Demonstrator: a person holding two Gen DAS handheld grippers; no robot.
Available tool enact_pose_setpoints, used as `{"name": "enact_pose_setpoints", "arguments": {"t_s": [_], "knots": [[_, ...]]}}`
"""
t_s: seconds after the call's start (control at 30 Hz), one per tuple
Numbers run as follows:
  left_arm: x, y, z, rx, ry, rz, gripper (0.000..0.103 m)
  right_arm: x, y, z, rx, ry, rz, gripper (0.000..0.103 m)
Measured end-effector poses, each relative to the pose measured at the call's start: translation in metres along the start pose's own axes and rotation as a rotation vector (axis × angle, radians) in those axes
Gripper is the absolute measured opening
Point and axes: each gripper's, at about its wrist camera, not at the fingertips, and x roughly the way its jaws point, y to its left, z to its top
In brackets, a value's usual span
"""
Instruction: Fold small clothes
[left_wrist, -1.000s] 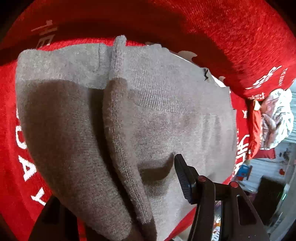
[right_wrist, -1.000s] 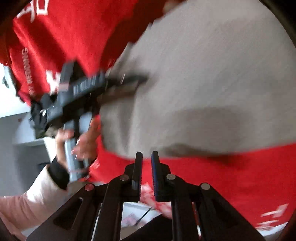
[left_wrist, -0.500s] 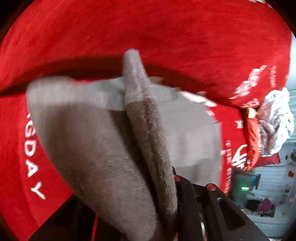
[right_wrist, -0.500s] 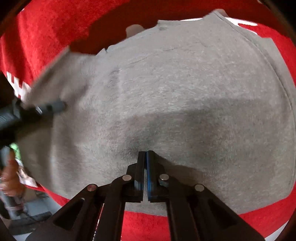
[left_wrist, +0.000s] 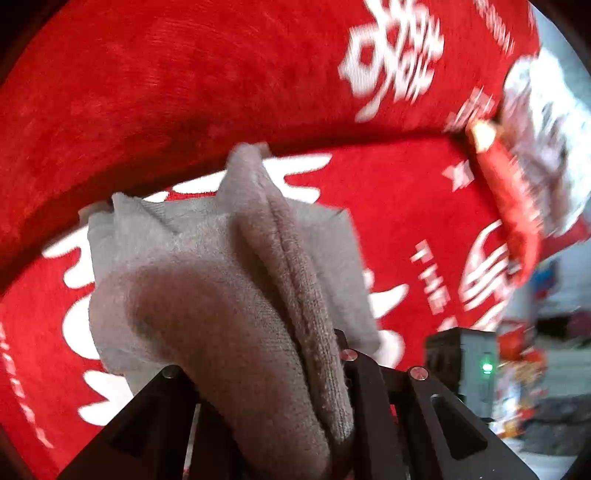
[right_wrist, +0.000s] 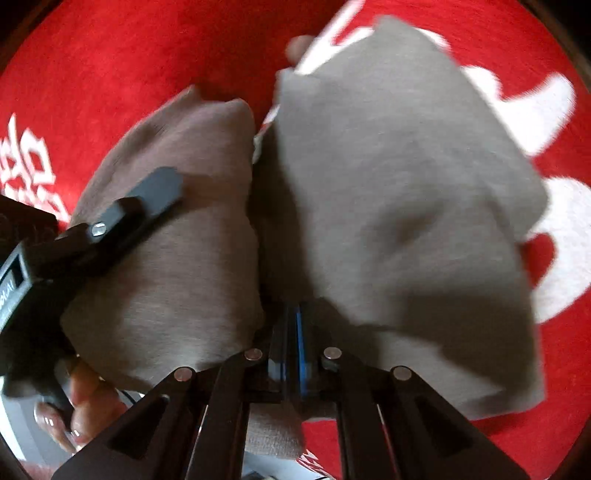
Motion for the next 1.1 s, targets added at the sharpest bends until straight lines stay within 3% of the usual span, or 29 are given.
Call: {"name": "enact_pose_setpoints", "arguments": {"t_s": [0.13, 0.33, 0.37, 0.43, 0.5, 0.6, 0.73, 0.9, 0.97, 1.03, 1.1], "knots": [[0.01, -0.03, -0.002, 0.128, 0.035, 0.177, 0.015, 0.009, -0.025, -0.003, 0.099, 0.014, 0.074, 0.005], [0.002, -0.06, -0.004, 0.202, 0.025, 0.266, 0.018, 0.012, -0.031, -0.005, 0.105, 0.036, 0.101, 0.005], [-0.001, -0.061, -0.004, 0.214, 0.017, 0.266, 0.024, 0.011, -0.03, -0.004, 0.099, 0.039, 0.102, 0.005], [-0.01, -0.066, -0.004, 0.238, -0.01, 0.258, 0.06, 0.002, -0.03, 0.002, 0.092, 0.039, 0.104, 0.005], [-0.024, -0.076, -0.004, 0.281, -0.09, 0.27, 0.072, -0.002, -0.03, 0.007, 0.086, 0.036, 0.106, 0.005], [-0.038, -0.083, 0.002, 0.296, -0.146, 0.217, 0.072, -0.009, -0.035, 0.016, 0.089, 0.029, 0.093, 0.005], [-0.055, -0.067, 0.009, 0.241, -0.189, 0.174, 0.072, -0.023, -0.046, 0.022, 0.128, -0.024, 0.124, 0.005], [-0.085, -0.003, -0.007, 0.058, -0.276, 0.255, 0.072, -0.045, -0.056, 0.044, 0.159, -0.086, 0.181, 0.005], [-0.087, 0.024, -0.015, -0.007, -0.257, 0.284, 0.072, -0.052, -0.056, 0.05, 0.15, -0.092, 0.192, 0.005], [-0.073, 0.052, -0.023, -0.07, -0.175, 0.302, 0.072, -0.057, -0.057, 0.06, 0.145, -0.09, 0.208, 0.005], [-0.053, 0.071, -0.026, -0.135, -0.11, 0.258, 0.072, -0.063, -0.065, 0.067, 0.15, -0.087, 0.228, 0.005]]}}
